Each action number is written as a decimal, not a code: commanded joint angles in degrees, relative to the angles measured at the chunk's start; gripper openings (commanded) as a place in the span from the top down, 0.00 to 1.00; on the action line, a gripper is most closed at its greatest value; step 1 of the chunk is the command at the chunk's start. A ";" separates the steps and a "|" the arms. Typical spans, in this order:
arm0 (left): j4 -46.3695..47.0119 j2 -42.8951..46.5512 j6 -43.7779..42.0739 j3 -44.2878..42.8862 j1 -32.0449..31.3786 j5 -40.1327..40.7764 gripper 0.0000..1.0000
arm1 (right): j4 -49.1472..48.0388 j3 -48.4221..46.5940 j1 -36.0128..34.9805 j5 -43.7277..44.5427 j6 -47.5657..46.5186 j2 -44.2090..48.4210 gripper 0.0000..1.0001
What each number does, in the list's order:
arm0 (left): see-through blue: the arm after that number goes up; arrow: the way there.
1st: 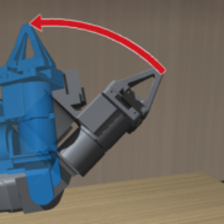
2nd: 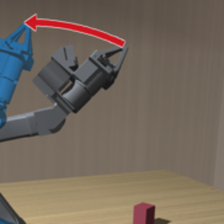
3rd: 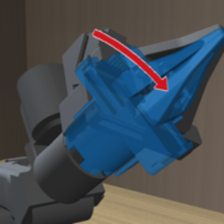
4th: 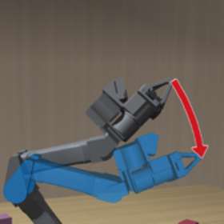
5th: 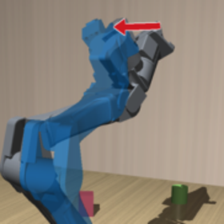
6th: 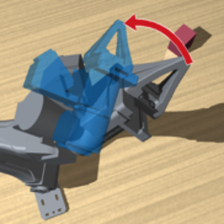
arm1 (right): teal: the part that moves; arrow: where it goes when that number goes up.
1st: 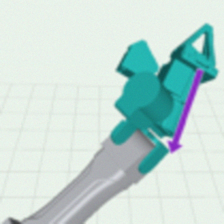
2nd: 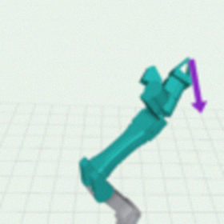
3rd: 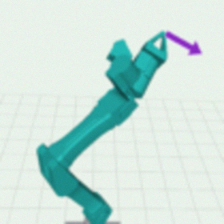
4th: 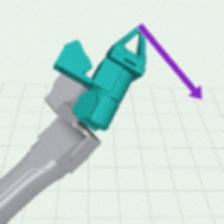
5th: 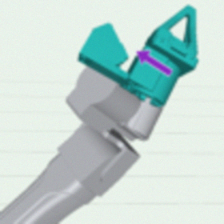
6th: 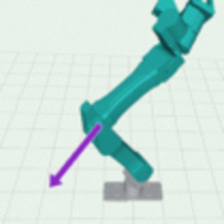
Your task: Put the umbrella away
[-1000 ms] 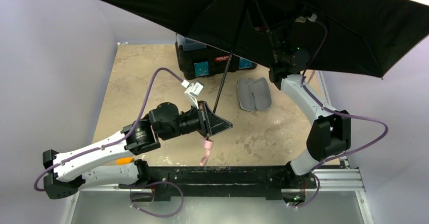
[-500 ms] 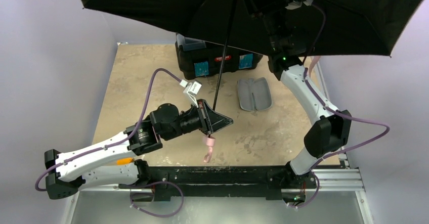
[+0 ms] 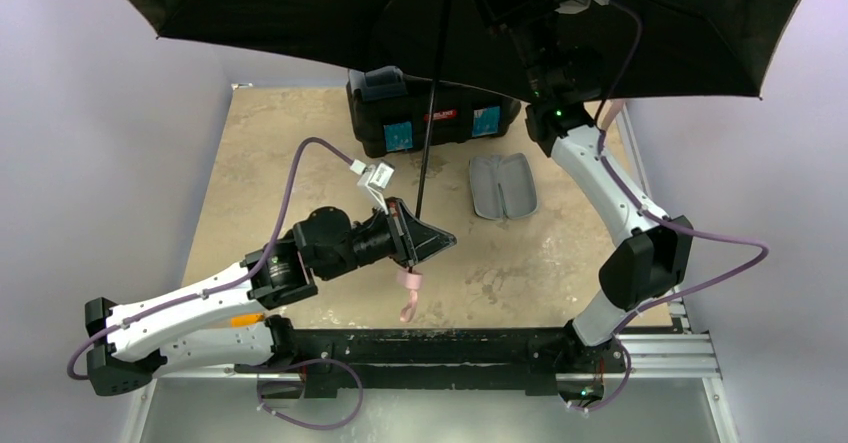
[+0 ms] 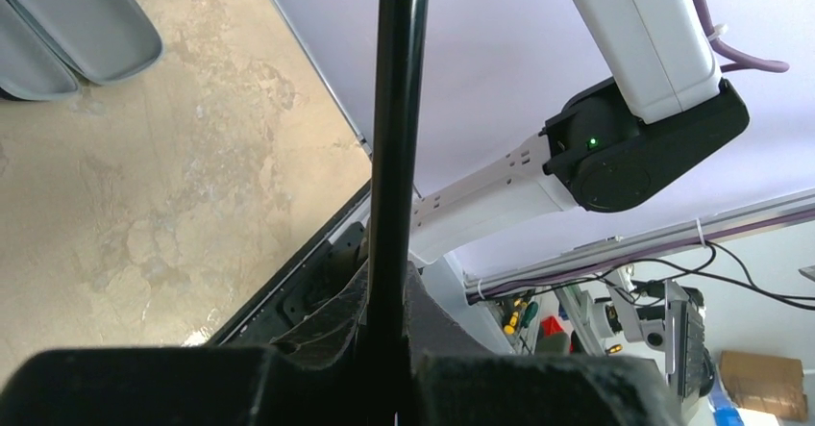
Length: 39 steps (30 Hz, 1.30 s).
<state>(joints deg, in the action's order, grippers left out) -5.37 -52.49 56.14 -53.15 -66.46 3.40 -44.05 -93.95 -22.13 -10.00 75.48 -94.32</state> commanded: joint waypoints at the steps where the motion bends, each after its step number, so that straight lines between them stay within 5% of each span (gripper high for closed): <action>1: -1.42 0.97 2.39 -1.15 -0.65 -0.10 1.00 | 2.08 2.03 -1.33 -3.68 -2.47 0.10 0.34; 7: -1.23 0.64 2.75 -3.83 -0.60 1.15 1.00 | -11.06 10.53 -1.78 -4.65 0.29 1.73 0.22; 25: -1.70 2.64 4.31 -2.90 -0.60 2.95 1.00 | -33.14 16.72 -0.52 4.09 10.14 1.16 0.10; 39: 2.02 -2.28 6.93 0.59 -1.33 0.03 1.00 | -16.63 10.45 -0.72 9.96 9.29 1.84 0.27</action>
<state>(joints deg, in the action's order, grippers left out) -6.20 -54.24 57.04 -53.60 -67.37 2.33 -64.23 -79.79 -22.92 -2.59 84.84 -93.49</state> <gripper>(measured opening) 0.052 0.779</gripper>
